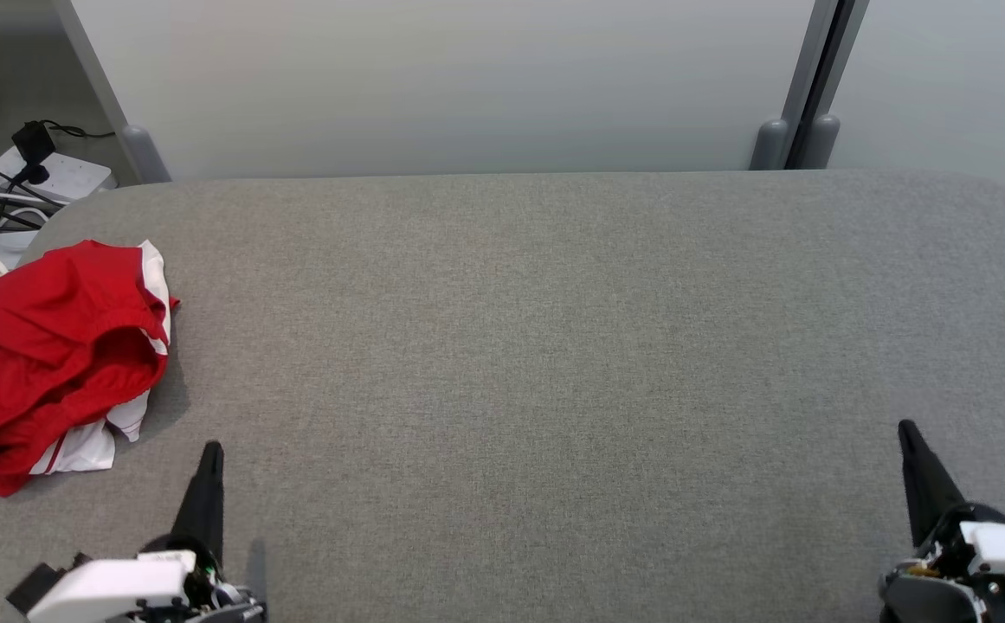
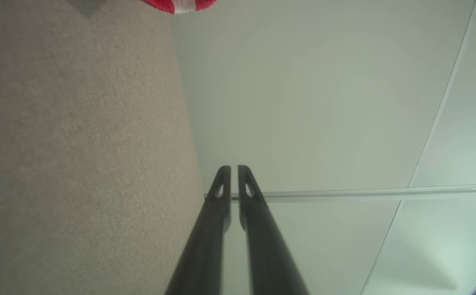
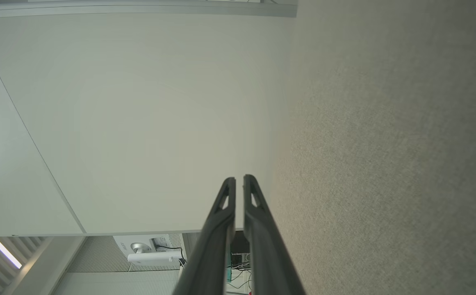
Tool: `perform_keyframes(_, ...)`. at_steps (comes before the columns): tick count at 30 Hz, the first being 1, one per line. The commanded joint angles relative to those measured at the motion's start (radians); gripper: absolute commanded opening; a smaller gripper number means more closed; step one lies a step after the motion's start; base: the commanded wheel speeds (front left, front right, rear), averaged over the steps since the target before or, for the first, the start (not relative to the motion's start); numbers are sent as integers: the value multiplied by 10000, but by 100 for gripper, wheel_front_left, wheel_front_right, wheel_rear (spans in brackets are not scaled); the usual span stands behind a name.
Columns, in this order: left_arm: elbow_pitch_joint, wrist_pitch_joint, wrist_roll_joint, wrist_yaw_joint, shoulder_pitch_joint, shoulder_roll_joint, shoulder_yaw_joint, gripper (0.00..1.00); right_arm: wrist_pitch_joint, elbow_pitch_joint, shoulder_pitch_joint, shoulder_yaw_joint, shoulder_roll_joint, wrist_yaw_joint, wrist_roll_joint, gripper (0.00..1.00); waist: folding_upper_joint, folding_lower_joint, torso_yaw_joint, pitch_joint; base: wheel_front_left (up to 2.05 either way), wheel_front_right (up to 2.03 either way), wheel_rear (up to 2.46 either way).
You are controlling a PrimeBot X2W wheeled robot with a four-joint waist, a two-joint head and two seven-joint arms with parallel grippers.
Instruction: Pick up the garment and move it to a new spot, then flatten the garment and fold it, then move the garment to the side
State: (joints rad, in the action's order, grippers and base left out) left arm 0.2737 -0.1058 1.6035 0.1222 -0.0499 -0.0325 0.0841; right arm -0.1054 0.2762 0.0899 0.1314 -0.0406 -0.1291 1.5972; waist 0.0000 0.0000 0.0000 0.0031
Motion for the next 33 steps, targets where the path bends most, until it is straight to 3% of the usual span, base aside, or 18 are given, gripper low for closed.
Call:
perform_keyframes(1, 77, 10, -3, -4, 35, 30, -3, 100, 3, 82, -13, -13, 17, 0, -8, 100, 0, 0, 0, 1, 0, 0, 0)
perform_keyframes(2, 197, 11, -4, -6, 107, 78, -5, 0, 3, 198, -67, -29, 53, 0, -9, 0, 0, 0, 0, 2, 0, 0, 0)
perform_keyframes(3, 280, 16, -7, -5, 173, 117, -11, 100, 7, 278, -118, -47, 83, 0, -16, 100, 0, 0, 0, 7, 0, 0, 0)
perform_keyframes(10, 245, 166, -116, -1, 73, 73, -57, 100, 121, 215, -1, -176, 35, -1, -126, 100, 0, 22, -5, 0, 0, 0, 0)
perform_keyframes(18, 241, 465, -803, 6, -69, -71, -177, 100, 458, 266, 207, -525, -175, -2, -629, 100, 0, 1, -17, 44, 0, 0, 0)
perform_keyframes(33, 205, 905, -3242, 16, -293, -123, -124, 100, 900, 261, 497, -890, -326, -4, -2639, 100, 0, 0, -24, 105, 0, 0, 0)
